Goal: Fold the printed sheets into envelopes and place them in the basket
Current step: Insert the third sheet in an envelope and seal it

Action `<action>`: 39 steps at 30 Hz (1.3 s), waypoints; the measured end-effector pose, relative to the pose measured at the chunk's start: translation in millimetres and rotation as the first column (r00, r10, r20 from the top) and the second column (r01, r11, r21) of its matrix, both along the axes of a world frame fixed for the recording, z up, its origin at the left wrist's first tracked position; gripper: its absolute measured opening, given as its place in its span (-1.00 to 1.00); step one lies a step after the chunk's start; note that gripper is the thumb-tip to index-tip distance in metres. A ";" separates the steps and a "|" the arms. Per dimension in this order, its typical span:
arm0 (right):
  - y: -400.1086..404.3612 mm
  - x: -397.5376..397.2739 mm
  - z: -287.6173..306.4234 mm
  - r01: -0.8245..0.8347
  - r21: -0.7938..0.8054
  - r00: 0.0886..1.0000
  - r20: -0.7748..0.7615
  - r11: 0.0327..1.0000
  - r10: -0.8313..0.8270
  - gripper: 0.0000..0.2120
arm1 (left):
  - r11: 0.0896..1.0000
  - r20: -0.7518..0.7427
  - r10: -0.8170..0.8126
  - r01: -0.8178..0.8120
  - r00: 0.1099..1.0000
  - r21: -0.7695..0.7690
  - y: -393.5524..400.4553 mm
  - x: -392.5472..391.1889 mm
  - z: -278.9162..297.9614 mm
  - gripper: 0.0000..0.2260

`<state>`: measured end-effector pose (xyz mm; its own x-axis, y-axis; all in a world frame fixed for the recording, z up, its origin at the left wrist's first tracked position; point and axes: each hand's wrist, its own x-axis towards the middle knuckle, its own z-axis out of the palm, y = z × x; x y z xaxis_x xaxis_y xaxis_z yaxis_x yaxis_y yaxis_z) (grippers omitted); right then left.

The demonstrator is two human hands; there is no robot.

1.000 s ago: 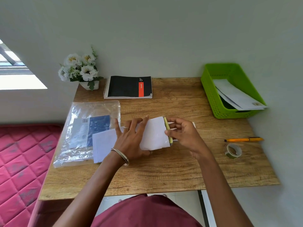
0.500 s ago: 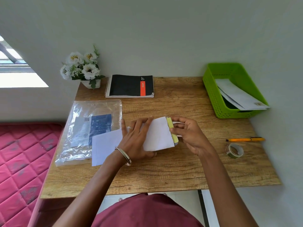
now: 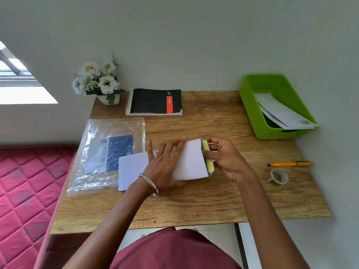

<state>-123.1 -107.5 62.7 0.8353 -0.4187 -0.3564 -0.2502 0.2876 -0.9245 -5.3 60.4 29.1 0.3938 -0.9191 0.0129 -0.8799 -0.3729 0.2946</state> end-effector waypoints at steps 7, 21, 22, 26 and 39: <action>5.2 6.4 -7.7 -0.013 -0.277 0.996 -0.083 0.961 -0.010 -0.82 | 0.999 -0.057 -0.045 0.044 0.997 -0.017 -2.8 -13.1 1.7 0.17; 13.6 3.0 -28.6 0.187 -0.374 0.978 -0.017 0.908 -0.208 -0.80 | 0.990 0.127 0.063 -0.046 0.990 -0.136 -10.2 -22.0 3.9 -0.12; 13.4 1.1 -28.7 0.198 -0.354 0.977 -0.005 0.914 -0.213 -0.80 | 0.991 0.132 0.066 -0.050 0.989 -0.125 -9.7 -20.4 3.5 -0.12; 8.2 -4.7 -26.4 0.176 -0.366 0.983 0.016 0.914 -0.183 -0.82 | 0.995 0.043 0.071 -0.068 0.997 -0.070 -6.6 -11.5 5.8 -0.11; 8.9 -5.1 -19.1 -0.046 -0.213 0.992 -0.127 0.976 0.019 -0.46 | 0.998 0.018 0.005 -0.006 1.000 0.060 -11.3 -14.6 8.8 0.03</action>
<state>-128.2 -98.6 43.6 0.8047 -0.4704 -0.3621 -0.3724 0.0750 -0.9250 -19.9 49.1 37.9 0.3992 -0.9162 -0.0351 -0.8827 -0.3944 0.2555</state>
